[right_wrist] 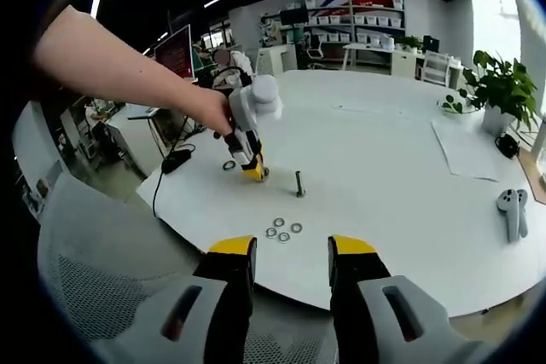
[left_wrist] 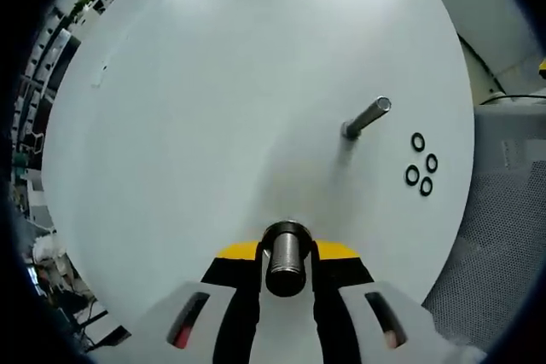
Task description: Place the washer onto the threaded stud by aligning its center hole with the stud, sliding it down to the base, and recovering from edge contact or off-axis alignment until the washer reaches the visible bottom stop.
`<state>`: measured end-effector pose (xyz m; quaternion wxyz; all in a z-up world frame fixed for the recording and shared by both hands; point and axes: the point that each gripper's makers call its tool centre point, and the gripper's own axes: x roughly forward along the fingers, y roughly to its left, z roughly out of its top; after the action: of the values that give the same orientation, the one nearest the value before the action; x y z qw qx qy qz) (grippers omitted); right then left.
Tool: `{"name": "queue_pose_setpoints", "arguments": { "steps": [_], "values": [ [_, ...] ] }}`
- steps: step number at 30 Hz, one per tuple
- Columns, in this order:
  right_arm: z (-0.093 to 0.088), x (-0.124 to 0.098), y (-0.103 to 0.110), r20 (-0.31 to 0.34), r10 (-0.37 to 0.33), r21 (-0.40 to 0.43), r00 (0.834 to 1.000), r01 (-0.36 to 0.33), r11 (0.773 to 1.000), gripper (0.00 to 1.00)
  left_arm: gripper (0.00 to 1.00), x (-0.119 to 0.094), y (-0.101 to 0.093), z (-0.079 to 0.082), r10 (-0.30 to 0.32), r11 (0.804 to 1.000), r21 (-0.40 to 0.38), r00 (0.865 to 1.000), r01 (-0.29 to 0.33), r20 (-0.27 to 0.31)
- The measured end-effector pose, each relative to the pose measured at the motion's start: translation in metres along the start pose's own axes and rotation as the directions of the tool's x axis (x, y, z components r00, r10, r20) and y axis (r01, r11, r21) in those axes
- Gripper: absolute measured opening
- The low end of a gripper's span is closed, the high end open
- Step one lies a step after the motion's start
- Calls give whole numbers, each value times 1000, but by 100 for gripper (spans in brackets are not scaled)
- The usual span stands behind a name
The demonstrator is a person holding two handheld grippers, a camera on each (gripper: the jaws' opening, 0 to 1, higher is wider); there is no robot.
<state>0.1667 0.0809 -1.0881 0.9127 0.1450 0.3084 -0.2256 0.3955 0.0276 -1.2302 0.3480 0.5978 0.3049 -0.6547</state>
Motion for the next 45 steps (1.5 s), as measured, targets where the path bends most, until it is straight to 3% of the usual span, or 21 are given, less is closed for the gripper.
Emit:
{"name": "queue_pose_setpoints", "arguments": {
  "steps": [12, 18, 28, 37, 45],
  "values": [
    [0, 1, 2, -4, 9, -4, 1000, -9, 1000, 36, 29, -6, 10, -8, 1, 999, -41, 999, 1, 38],
    [0, 1, 2, -6, 15, -5, 1000, -15, 1000, 36, 29, -9, 10, -27, 11, 997, -76, 1000, -9, 27],
    [0, 1, 2, -10, 13, -8, 1000, -13, 1000, 36, 32, -6, 41, -59, 43, 988, -153, 999, -39, 23],
    [0, 1, 1, -10, 9, -7, 1000, -9, 1000, 36, 35, -3, 51, -81, 77, 970, -233, 997, -67, 33],
    [-1, 2, 1, -14, 6, -10, 1000, -6, 1000, 36, 36, -1, 56, -93, 71, 954, -294, 997, -58, 33]
  ]
}}
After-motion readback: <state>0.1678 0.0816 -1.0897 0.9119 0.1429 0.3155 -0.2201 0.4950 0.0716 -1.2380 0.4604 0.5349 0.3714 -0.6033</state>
